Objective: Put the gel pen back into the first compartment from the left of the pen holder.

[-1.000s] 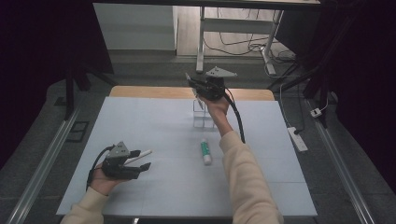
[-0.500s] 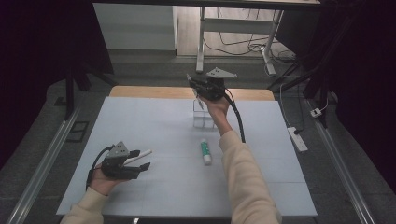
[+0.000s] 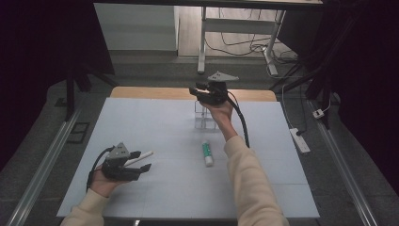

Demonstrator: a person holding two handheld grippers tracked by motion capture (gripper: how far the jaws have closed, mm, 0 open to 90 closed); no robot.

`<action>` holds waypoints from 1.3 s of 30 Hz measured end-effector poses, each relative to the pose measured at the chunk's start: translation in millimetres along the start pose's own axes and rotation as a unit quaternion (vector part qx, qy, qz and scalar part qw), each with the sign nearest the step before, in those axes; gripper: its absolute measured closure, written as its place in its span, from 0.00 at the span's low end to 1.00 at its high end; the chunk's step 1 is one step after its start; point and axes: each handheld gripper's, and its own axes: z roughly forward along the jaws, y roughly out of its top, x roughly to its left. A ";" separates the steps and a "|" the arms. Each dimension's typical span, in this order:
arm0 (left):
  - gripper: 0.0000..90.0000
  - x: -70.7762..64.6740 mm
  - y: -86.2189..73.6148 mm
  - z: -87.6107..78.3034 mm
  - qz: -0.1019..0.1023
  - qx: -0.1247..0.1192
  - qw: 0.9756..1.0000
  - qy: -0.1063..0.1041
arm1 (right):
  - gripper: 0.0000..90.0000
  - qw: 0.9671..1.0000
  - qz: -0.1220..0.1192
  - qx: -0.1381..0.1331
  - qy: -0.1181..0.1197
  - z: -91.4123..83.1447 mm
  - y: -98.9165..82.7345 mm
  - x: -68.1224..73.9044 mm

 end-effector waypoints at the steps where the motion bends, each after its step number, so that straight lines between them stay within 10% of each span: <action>1: 0.35 0.0 0.0 -0.1 0.000 0.000 1.000 0.000 | 0.61 1.000 0.001 0.001 0.005 -1.7 -0.9 0.0; 39: 0.36 13.4 1.0 -9.5 -0.024 -0.017 0.999 0.013 | 0.54 0.998 -0.001 0.055 0.028 -129.3 -84.4 13.7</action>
